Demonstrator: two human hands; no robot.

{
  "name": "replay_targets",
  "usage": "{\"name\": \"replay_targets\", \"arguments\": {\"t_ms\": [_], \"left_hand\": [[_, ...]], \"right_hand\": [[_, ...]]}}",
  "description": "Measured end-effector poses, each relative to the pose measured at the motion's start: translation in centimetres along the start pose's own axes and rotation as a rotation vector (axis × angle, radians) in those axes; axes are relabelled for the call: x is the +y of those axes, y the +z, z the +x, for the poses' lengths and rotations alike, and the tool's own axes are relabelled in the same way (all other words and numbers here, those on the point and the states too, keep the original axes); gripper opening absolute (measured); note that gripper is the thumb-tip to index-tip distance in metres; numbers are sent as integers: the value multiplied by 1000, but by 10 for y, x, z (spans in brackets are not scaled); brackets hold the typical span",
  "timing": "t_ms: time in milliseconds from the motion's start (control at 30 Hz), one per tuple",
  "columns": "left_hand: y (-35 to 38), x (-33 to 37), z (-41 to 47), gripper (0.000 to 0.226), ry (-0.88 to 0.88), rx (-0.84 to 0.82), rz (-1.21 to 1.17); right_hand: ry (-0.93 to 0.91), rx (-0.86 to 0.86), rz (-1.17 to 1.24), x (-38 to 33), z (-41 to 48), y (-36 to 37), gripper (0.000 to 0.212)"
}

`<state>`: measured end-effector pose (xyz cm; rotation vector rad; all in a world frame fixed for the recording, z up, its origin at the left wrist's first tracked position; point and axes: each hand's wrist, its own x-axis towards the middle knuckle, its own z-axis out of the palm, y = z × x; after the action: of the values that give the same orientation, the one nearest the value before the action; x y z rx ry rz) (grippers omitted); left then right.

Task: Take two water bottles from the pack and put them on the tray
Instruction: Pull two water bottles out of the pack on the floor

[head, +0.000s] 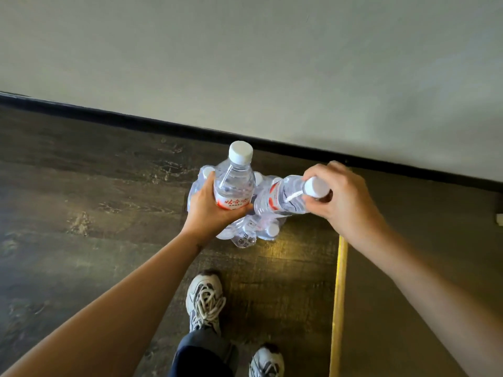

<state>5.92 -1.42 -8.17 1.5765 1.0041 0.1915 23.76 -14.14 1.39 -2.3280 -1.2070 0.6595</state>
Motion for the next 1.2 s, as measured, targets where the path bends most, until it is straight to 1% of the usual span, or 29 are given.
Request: {"name": "replay_targets", "arguments": {"t_ms": [133,233,300,333,400,467,533,600,667,767,867,967,1067,1200], "left_hand": [[15,7,2,68,44,-47,45],[26,6,4,67,78,-85,66],[32,2,5,68,88,-107,76],[35,-1,6,70,89,-118,76],[41,-6,7,71,82,-140,67],[46,-10,8,71,85,-149,67],[50,-14,10,71,93,-163,71],[51,-18,11,70,96,-174,68],[51,-22,12,68,80,-173,66],[43,-26,12,66,43,-150,31],[26,-24,8,63,-2,-93,-40],[-2,-3,-1,58,-8,-11,-62],[-36,32,-12,56,25,57,-86],[-94,98,-41,56,86,166,-110]], "right_hand": [[-12,7,-31,3,-8,-12,24],[26,-40,-31,15,-10,6,24],[41,-12,13,26,-13,21,24],[45,19,51,32,-14,28,27],[99,30,174,44,-14,42,44],[225,-26,373,55,-16,57,68],[319,-67,500,65,-19,73,82],[377,-94,570,76,-20,90,83],[410,-133,639,80,-20,104,77],[410,-120,705,76,-13,115,72],[425,-81,648,63,-1,108,69],[387,-113,591,36,8,86,66],[304,-149,534,-4,19,53,67],[120,-181,501,-84,31,-3,71]]}}
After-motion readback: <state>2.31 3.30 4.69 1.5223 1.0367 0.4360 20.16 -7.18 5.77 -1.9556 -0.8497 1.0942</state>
